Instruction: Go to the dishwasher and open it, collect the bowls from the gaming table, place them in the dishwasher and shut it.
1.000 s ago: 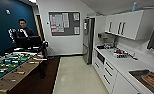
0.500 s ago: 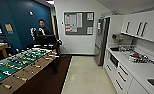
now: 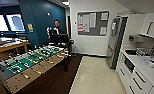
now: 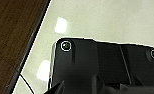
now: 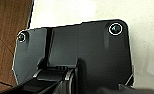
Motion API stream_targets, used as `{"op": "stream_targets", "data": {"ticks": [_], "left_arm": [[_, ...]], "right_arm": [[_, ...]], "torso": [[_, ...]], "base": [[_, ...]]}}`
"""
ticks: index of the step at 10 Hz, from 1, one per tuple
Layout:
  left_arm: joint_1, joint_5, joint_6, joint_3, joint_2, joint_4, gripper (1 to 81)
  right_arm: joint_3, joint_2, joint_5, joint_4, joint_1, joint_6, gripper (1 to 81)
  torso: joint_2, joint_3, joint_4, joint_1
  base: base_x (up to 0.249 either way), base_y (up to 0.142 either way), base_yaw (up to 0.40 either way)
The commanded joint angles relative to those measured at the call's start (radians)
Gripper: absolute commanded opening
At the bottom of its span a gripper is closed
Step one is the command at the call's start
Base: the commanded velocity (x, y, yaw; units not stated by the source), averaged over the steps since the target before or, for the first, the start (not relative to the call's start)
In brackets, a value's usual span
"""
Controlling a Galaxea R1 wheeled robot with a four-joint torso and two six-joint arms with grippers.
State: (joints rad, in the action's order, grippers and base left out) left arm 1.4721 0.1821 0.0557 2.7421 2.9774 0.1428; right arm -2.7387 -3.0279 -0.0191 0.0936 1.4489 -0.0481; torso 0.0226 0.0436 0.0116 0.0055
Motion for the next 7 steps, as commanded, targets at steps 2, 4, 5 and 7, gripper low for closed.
{"op": "stream_targets", "data": {"ticks": [2, 4, 5, 7], "left_arm": [[-0.052, -0.046, 0.001, 0.005, -0.011, -0.003, 81.1], [-0.051, -0.046, 0.001, 0.005, -0.008, -0.003, 81.1], [-0.049, -0.046, 0.001, 0.005, -0.007, -0.003, 81.1], [-0.049, -0.046, 0.001, 0.005, -0.007, -0.003, 81.1]], "right_arm": [[-0.002, -0.004, -0.053, 0.003, -0.057, 0.001, 81.1], [-0.002, -0.004, -0.053, 0.003, -0.057, 0.001, 81.1], [-0.002, -0.004, -0.053, 0.003, -0.055, 0.001, 81.1], [-0.002, -0.005, -0.053, 0.001, -0.058, 0.001, 81.1]], "torso": [[0.0, 0.0, 0.0, 0.0], [0.0, 0.0, 0.0, 0.0], [0.0, 0.0, 0.0, 0.0], [0.0, 0.0, 0.0, 0.0]], "base": [[0.0, 0.0, 0.363], [0.0, 0.0, 0.363], [0.0, 0.0, 0.363], [0.0, 0.0, 0.363]]}}
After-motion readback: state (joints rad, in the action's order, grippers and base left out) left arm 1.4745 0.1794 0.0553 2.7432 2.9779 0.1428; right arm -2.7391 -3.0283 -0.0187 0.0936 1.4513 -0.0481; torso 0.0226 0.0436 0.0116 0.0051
